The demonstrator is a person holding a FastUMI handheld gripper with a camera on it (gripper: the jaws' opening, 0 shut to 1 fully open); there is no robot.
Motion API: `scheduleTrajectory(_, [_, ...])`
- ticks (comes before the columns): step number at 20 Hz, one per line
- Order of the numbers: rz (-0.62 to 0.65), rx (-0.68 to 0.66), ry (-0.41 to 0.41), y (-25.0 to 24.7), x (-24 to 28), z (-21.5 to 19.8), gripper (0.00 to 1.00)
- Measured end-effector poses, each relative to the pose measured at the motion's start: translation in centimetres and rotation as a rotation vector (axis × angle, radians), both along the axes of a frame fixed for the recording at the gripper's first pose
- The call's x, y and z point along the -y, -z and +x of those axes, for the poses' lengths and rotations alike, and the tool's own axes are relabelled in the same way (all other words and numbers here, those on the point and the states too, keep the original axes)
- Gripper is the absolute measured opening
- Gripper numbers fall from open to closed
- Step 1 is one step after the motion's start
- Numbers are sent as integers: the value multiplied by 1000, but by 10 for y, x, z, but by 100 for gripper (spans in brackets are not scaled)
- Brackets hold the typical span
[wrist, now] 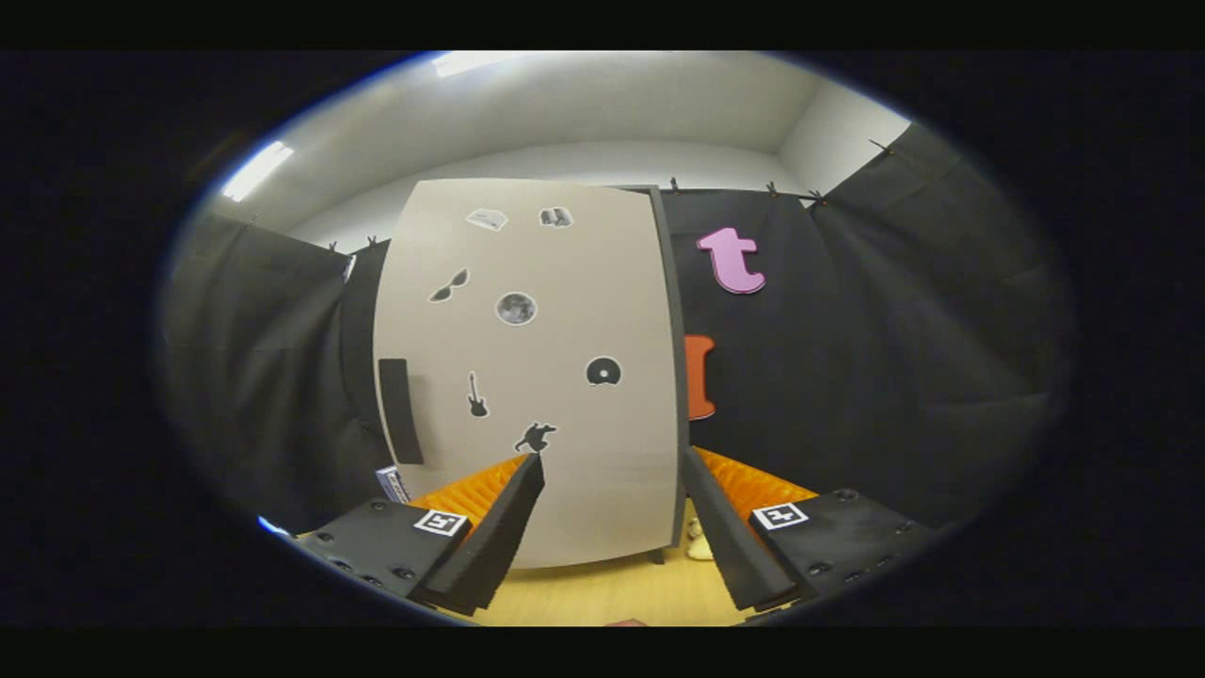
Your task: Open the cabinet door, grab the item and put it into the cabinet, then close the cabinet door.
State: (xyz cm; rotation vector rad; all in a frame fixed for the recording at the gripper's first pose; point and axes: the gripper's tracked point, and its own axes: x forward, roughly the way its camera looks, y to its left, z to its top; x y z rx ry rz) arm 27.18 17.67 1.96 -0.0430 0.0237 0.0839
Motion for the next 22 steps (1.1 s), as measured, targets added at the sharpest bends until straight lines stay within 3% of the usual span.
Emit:
scheduleTrajectory(9, [-31,6,67,-12,93,-37,95])
scheduleTrajectory(22, [26,8,159,-2,162,-66,95])
